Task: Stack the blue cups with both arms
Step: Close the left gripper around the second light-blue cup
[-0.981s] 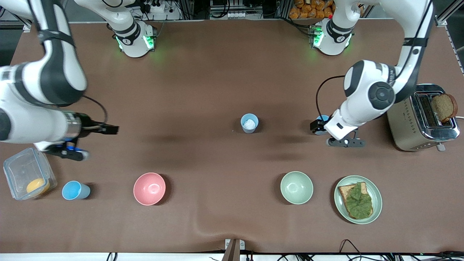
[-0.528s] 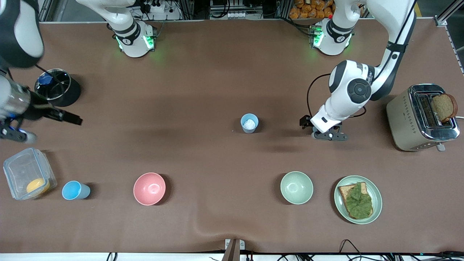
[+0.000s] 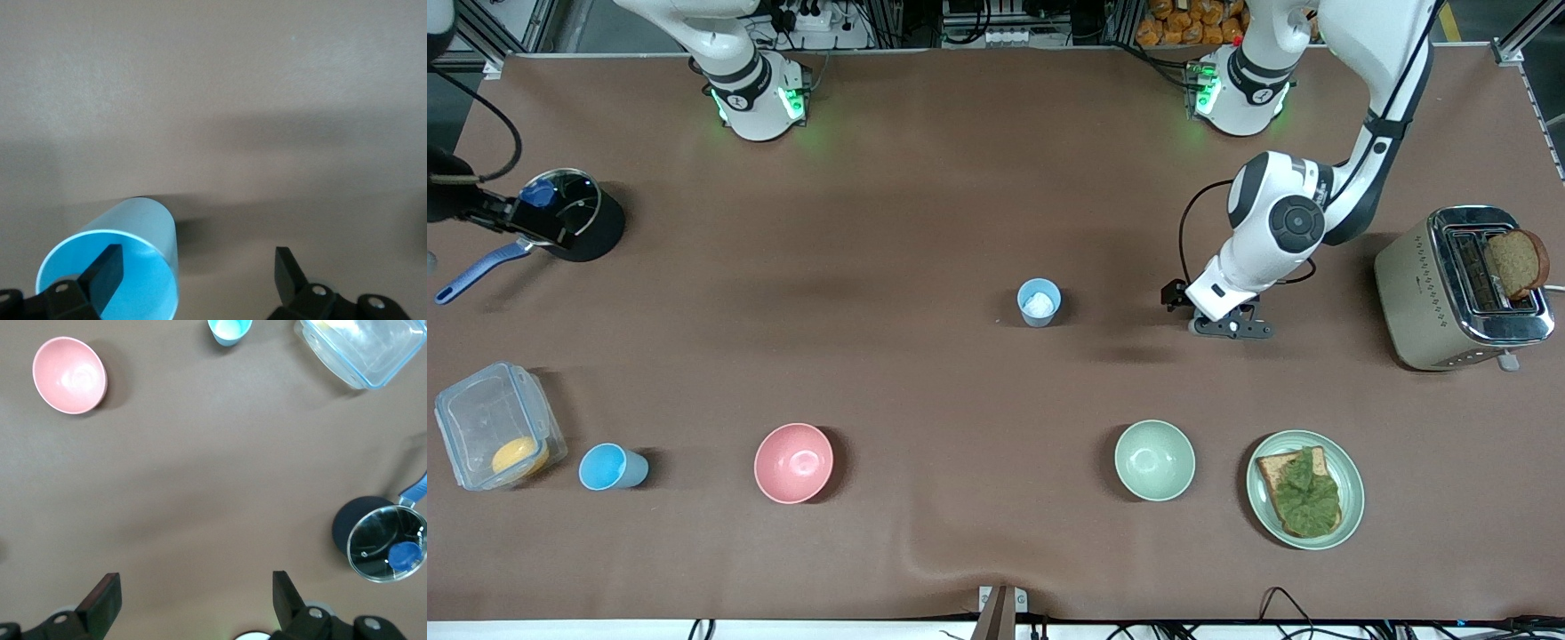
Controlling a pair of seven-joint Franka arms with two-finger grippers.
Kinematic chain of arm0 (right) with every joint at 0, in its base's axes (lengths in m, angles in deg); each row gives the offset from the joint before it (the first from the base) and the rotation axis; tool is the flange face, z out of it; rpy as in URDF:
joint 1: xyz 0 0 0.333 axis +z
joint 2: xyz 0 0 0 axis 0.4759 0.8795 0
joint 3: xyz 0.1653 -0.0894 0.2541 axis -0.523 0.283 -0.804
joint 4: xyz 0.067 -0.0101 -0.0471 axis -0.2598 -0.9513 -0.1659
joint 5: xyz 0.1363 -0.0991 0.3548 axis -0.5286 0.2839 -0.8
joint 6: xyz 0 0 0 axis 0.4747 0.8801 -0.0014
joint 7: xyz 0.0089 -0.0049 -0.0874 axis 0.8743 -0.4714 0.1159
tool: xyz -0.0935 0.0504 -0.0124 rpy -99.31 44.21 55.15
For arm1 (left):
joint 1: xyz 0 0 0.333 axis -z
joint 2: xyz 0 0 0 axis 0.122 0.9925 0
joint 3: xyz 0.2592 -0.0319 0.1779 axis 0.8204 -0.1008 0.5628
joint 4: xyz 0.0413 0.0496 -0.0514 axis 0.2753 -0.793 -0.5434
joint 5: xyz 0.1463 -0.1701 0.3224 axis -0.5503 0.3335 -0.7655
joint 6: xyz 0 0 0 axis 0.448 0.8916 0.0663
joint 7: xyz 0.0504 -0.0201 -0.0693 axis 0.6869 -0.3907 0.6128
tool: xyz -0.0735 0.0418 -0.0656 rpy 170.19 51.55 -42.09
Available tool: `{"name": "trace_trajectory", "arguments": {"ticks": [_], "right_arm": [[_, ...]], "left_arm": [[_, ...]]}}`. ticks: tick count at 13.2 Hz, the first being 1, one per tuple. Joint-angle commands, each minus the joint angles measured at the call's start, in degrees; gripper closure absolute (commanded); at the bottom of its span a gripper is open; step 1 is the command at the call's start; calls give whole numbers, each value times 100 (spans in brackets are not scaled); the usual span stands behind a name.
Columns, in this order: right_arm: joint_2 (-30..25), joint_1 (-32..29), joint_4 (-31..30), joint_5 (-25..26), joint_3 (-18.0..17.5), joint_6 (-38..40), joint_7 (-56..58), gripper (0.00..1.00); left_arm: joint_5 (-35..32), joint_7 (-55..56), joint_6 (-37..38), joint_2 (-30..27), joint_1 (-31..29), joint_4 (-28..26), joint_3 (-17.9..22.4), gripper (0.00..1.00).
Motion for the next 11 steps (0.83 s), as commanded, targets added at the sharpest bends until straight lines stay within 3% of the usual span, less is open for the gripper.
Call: {"name": "trace_trajectory", "arguments": {"ticks": [1, 2, 5, 11], "right_arm": [[-168, -70, 36, 79, -97, 82, 57, 0], [-168, -87, 54, 88, -97, 82, 135, 0], [-133, -105, 142, 176, -124, 82, 180, 0], [-19, -78, 309, 317, -115, -198, 461, 0]], "left_arm": [[63, 24, -106, 13, -71, -61, -15, 27], [54, -2, -106, 4, -71, -70, -15, 51], [18, -108, -45, -57, -150, -88, -6, 100], [18, -90, 43, -277, -185, -88, -6, 100]]}}
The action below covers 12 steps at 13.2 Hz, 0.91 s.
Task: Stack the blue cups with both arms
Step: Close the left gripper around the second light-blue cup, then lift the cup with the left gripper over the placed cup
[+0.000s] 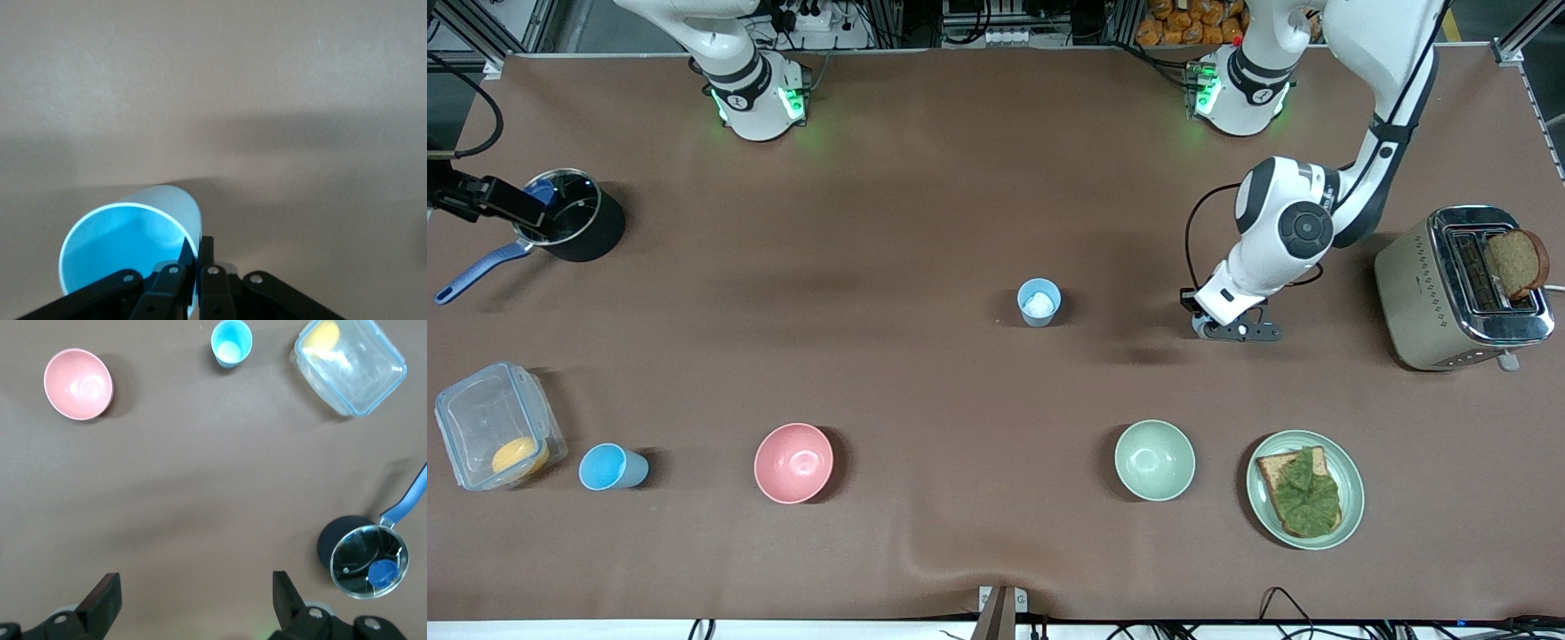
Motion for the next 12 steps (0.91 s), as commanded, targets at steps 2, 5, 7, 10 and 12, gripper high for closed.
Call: {"name": "trace_trajectory", "arguments": {"ticks": [2, 5, 7, 10, 12], "right_arm": [[74, -70, 143, 139, -71, -80, 95, 0], [92, -52, 143, 148, -79, -195, 95, 0], [101, -26, 160, 139, -79, -212, 95, 0], [101, 9, 160, 148, -88, -230, 87, 0], [109, -8, 152, 139, -88, -230, 51, 0]], "left_arm": [[30, -24, 86, -425, -43, -56, -42, 100], [30, 12, 769, -707, 210, 443, -69, 100], [30, 47, 1025, -787, 692, 873, -69, 100], [83, 625, 1175, -568, 1396, 1585, -69, 100], [57, 1125, 1430, -209, 1870, 2130, -60, 100]]}}
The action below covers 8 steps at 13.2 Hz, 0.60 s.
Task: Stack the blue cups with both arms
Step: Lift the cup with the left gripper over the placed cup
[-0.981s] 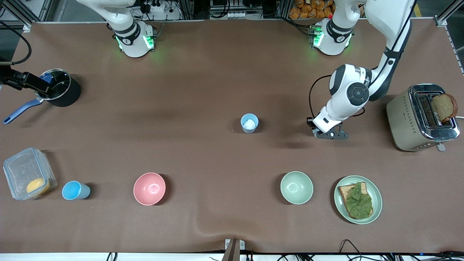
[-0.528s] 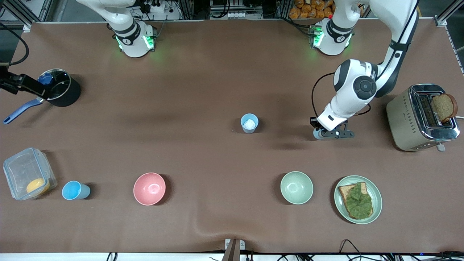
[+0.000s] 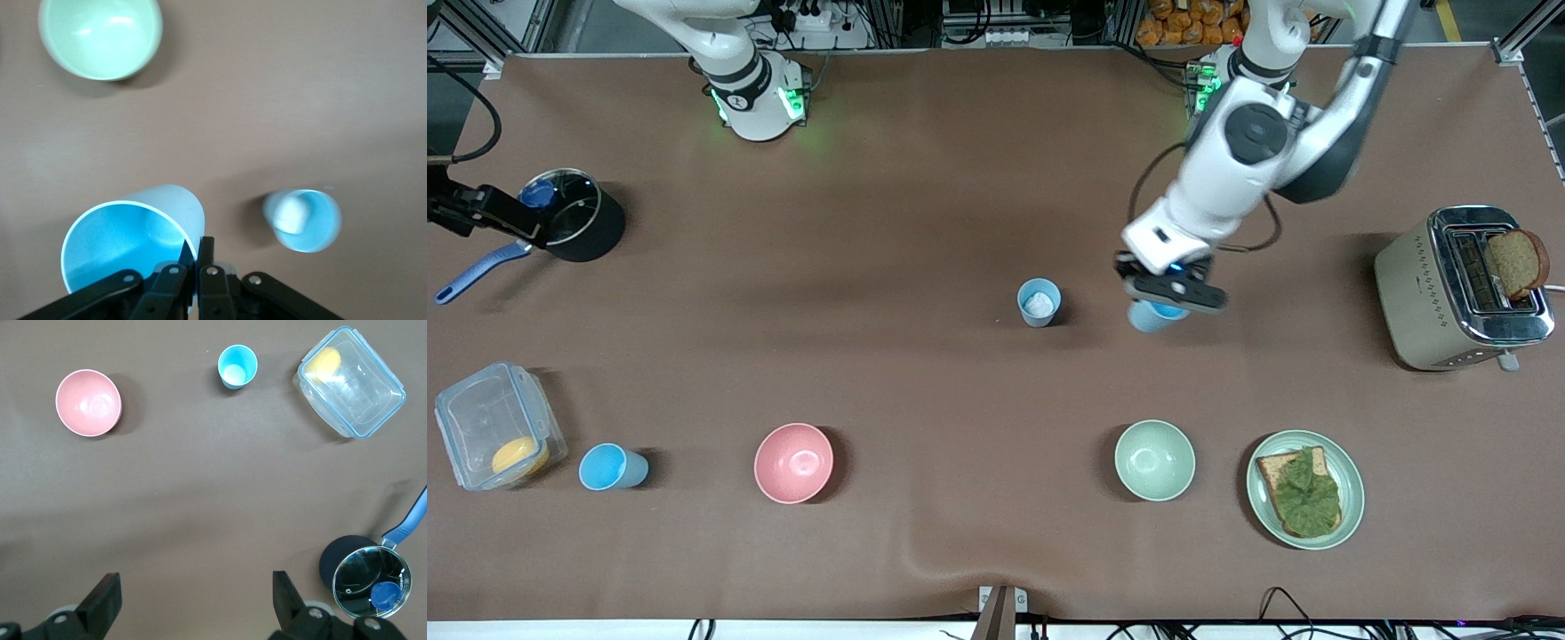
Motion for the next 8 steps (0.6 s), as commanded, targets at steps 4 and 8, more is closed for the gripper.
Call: {"name": "trace_trajectory", "arguments": {"ticks": [4, 8], "right_arm": [[80, -29, 120, 122, -29, 38, 21, 0], [71, -12, 120, 122, -29, 56, 13, 0]], "left_arm": [[-166, 1446, 272, 1310, 1155, 1255, 81, 100], [-405, 1799, 272, 1541, 1262, 1450, 98, 100]]}}
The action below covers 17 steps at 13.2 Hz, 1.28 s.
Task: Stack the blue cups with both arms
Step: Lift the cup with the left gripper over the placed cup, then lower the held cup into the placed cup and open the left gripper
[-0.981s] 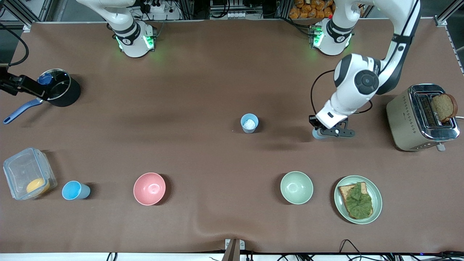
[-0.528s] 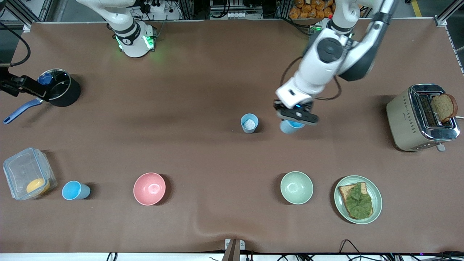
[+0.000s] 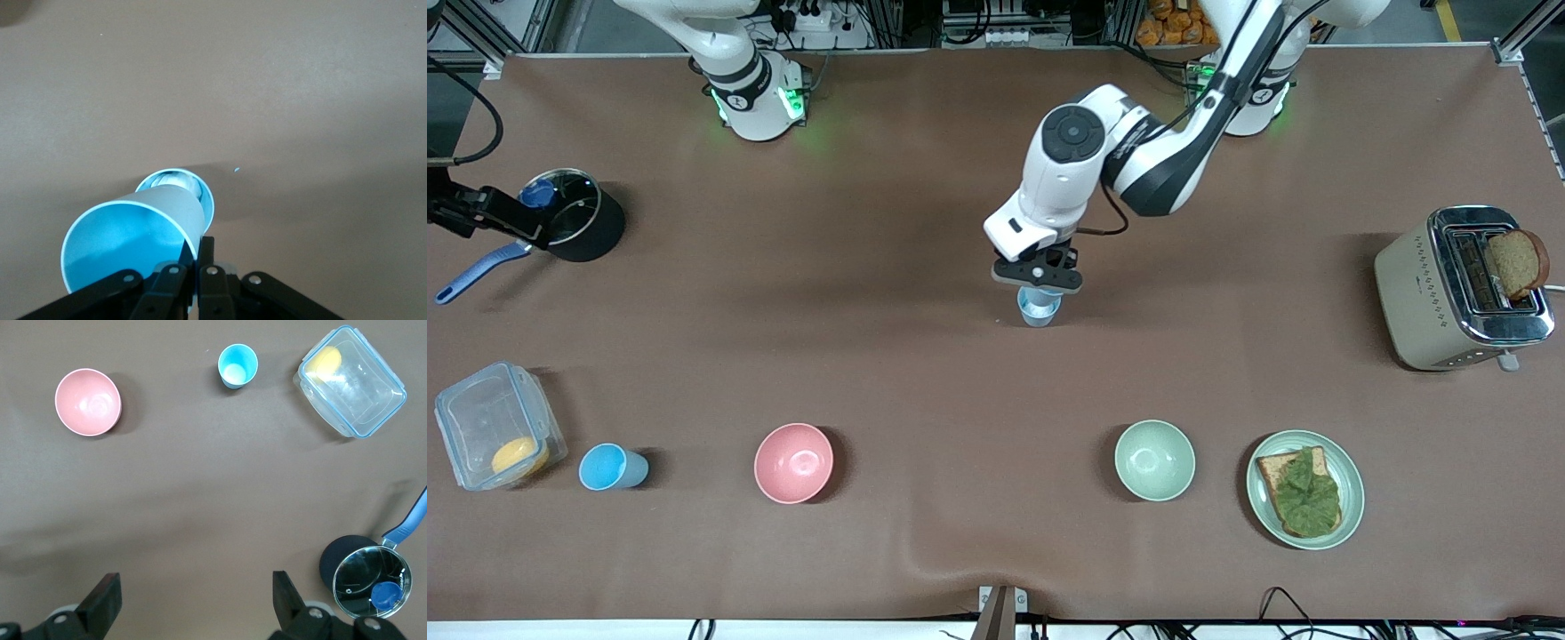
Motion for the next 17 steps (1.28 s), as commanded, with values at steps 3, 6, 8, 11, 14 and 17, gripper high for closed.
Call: {"name": "trace_trajectory", "arguments": {"ticks": [3, 6, 8, 11, 14, 17], "right_arm": [[54, -12, 120, 121, -32, 56, 13, 0], [62, -20, 120, 121, -32, 65, 21, 0], [62, -20, 120, 113, -32, 65, 30, 0], [62, -29, 120, 113, -23, 65, 48, 0], [62, -20, 120, 113, -23, 65, 48, 0], [54, -11, 120, 113, -32, 65, 39, 0]], "left_arm": [[-154, 185, 125, 201, 63, 236, 76, 100], [-154, 211, 125, 307, 98, 350, 94, 100], [-154, 281, 125, 430, 160, 464, 103, 100], [-154, 282, 125, 457, 160, 491, 111, 100], [-154, 264, 125, 457, 160, 491, 164, 100], [-154, 238, 125, 457, 160, 482, 199, 98]]}}
